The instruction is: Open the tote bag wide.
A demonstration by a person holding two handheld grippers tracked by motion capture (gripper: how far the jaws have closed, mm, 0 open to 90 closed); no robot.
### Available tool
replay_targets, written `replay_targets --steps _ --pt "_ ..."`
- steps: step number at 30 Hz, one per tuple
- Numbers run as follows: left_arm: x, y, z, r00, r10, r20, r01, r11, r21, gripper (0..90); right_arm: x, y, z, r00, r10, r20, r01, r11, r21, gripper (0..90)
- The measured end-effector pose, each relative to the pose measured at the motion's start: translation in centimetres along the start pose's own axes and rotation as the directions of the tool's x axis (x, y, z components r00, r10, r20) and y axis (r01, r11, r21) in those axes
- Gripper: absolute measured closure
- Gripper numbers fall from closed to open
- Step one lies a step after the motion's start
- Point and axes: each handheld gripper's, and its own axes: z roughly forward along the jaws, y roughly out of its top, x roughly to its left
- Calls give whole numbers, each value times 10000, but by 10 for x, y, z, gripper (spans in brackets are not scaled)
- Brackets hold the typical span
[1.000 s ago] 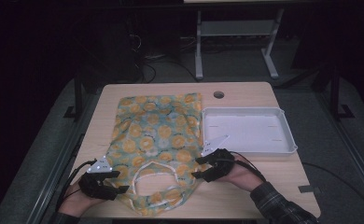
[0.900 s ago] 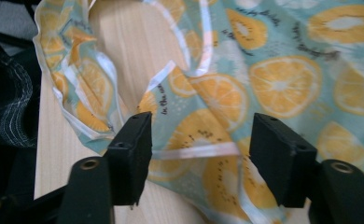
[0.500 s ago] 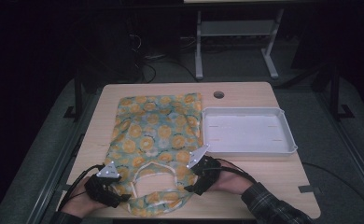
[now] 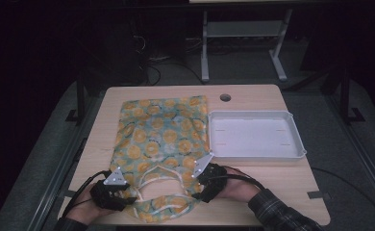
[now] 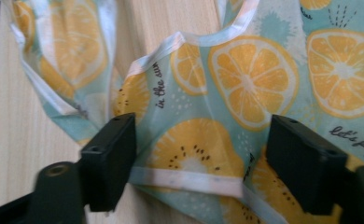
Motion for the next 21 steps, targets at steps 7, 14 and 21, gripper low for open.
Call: replay_targets --steps 7,14,21 --pt "-3 4 1 9989 -24 468 28 10000 -90 729 -6 -5 -7 9998 169 110 -168 9998 -48 542" --pt "-2 9 4 9941 -148 1072 144 9999 43 862 -7 -8 -11 9997 179 150 -179 9998 -17 760" --pt "-1 12 2 9880 -492 1466 460 9986 251 886 -5 -10 -13 9998 -35 173 35 10000 0 876"
